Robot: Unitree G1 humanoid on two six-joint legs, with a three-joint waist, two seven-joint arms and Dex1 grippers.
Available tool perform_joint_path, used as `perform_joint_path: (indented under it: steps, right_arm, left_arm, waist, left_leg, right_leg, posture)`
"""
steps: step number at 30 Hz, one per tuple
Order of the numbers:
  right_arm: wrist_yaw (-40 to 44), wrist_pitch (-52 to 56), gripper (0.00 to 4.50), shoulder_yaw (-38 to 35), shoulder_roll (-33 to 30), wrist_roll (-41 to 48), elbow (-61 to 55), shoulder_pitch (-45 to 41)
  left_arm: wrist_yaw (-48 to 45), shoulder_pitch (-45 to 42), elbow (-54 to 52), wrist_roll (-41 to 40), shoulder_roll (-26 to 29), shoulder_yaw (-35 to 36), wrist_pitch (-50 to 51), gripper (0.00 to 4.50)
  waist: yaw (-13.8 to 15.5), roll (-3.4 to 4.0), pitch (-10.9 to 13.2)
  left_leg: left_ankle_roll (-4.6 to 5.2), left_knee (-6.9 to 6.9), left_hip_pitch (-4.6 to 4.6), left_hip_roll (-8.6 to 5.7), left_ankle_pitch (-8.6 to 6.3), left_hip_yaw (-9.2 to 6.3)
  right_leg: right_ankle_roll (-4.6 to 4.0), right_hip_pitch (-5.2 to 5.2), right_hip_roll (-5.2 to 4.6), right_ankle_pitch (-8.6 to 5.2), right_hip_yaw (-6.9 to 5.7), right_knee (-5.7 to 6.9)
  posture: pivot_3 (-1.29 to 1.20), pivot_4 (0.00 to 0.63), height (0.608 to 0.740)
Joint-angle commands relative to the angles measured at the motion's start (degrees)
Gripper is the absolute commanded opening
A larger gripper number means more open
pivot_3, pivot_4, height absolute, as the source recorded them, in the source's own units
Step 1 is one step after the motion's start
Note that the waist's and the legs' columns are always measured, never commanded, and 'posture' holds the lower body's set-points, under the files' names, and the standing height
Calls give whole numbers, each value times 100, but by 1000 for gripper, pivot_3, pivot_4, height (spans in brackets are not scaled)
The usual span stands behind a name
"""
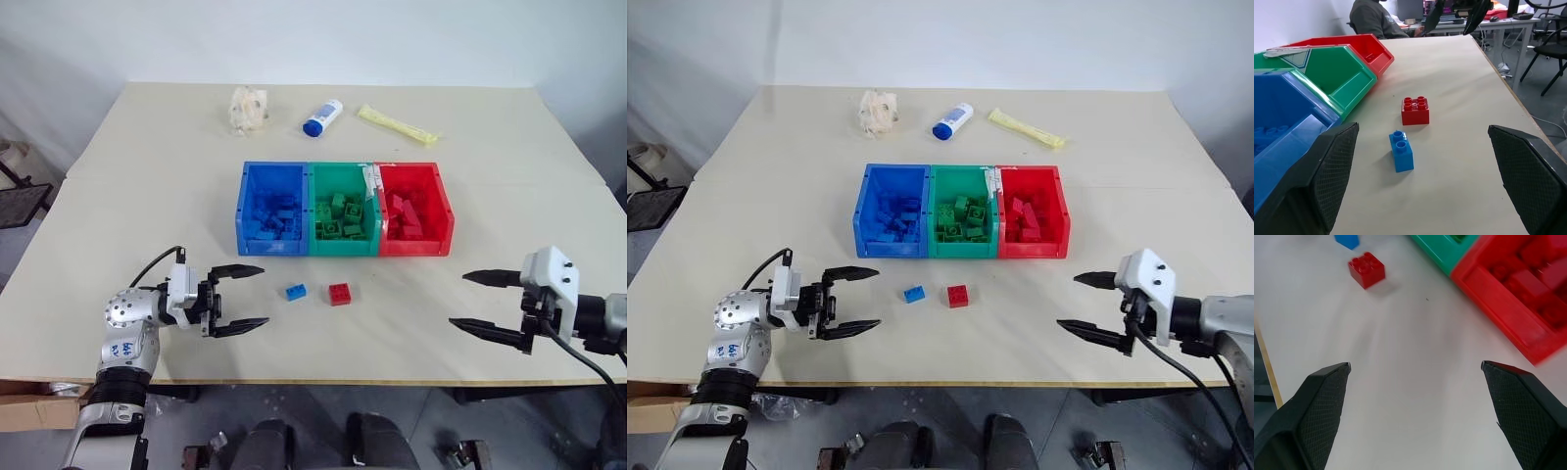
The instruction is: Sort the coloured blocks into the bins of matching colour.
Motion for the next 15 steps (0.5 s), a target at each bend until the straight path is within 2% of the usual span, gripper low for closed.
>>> perform_joint_path:
  steps: [1,8,15]
  right_arm:
    - [-403,235,4482,700,360,-11,-335,-508]
    - [-922,-70,4482,2269,1455,-905,515,-1823]
    - [-1310,-578,4482,3074,2476,-1660,1660,-2667]
  left_arm:
    - [27,57,-173,-66,24,50,-13,4500]
    - [56,153,-335,-88,-6,8,32,4500]
    - [60,283,-485,-128,78,65,73,4500]
  waist:
    - [-19,0,0]
    - [-79,-2,1]
    - [-90,-2,1]
  left_leg:
    - [0,0,0,0,0,0]
    - [-2,1,-4,-3,1,-4]
    - [-2,0,-7,-7,1,-10]
  right_leg:
    - [0,0,0,0,0,0]
    - [0,-4,0,0,-2,3]
    - [0,-9,1,0,-8,12]
  posture:
    - [0,150,740]
    - [0,150,740]
    - [0,150,740]
